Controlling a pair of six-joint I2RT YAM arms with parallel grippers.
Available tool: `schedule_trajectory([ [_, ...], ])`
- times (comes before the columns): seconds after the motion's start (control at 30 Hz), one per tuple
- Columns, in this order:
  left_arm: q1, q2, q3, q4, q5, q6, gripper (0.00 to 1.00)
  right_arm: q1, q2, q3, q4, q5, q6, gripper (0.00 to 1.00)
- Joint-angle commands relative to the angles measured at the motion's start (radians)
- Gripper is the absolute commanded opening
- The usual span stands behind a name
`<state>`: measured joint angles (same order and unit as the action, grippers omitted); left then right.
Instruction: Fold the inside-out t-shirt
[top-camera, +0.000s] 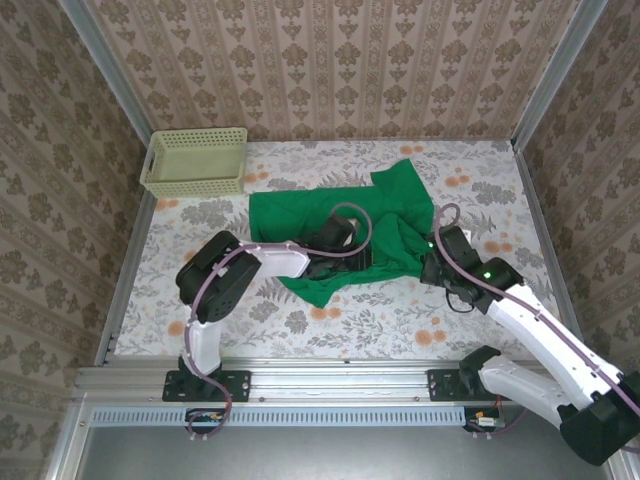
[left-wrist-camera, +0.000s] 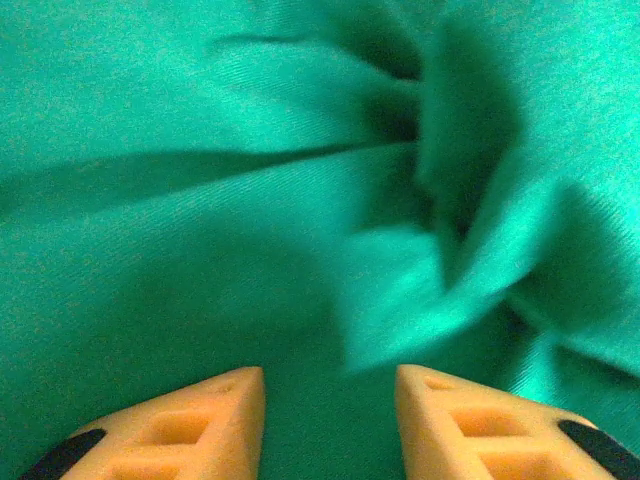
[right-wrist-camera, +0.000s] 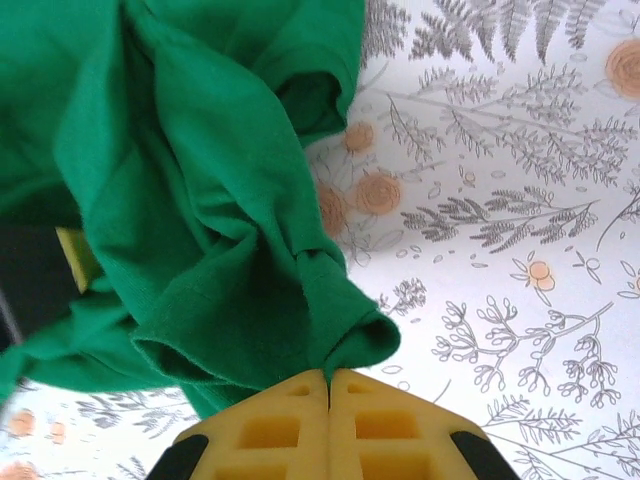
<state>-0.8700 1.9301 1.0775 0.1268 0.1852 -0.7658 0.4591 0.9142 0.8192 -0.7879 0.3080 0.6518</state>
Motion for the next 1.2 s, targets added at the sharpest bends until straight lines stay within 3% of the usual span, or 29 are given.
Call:
schedule_trajectory([
  [0.0,-0.006,-0.175,-0.046,-0.211,-0.115,0.051,0.44,-0.024,-0.04,0.071,0.047,0.024,0.06,0.0],
  [0.2,-0.101,-0.406,-0.061,-0.627,-0.383,0.023,0.52,-0.026,0.052,0.114,0.143,-0.028,0.105,0.0],
  [0.43,-0.204,-0.31,0.01,-0.722,-0.375,0.006,0.6,-0.02,0.154,0.157,0.21,-0.079,0.108,0.0],
  [0.63,-0.21,-0.209,0.051,-0.786,-0.387,-0.066,0.62,-0.022,0.172,0.172,0.185,-0.047,0.078,0.0],
  [0.87,-0.144,-0.176,0.033,-0.718,-0.392,-0.036,0.36,-0.033,0.157,0.163,0.169,-0.015,0.068,0.0],
  [1.03,-0.104,-0.202,0.015,-0.696,-0.401,0.03,0.03,-0.079,0.125,0.171,0.113,0.017,0.037,0.0],
  [1.17,-0.067,-0.291,0.031,-0.716,-0.441,0.122,0.0,-0.146,0.101,0.192,0.078,0.019,0.021,0.0],
])
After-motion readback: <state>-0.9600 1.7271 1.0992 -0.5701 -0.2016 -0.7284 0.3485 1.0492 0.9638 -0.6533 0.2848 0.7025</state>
